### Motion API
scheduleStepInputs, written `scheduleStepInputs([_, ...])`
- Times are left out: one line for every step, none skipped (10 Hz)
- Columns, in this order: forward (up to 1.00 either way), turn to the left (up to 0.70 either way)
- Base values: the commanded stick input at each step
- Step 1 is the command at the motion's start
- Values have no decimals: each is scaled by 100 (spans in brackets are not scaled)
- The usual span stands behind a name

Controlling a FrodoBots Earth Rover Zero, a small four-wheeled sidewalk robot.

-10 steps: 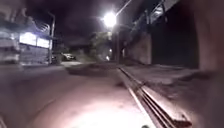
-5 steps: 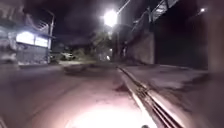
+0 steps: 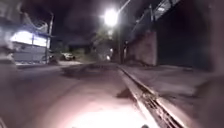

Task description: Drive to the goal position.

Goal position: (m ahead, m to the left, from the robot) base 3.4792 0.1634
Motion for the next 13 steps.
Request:
scheduleStepInputs([70, 0])
scheduleStepInputs([70, 0])
scheduleStepInputs([70, 0])
scheduleStepInputs([70, 0])
scheduleStepInputs([70, 0])
scheduleStepInputs([70, 0])
scheduleStepInputs([70, 0])
scheduleStepInputs([70, 0])
scheduleStepInputs([70, 0])
scheduleStepInputs([70, 0])
scheduleStepInputs([70, 0])
scheduleStepInputs([70, 0])
scheduleStepInputs([70, 0])
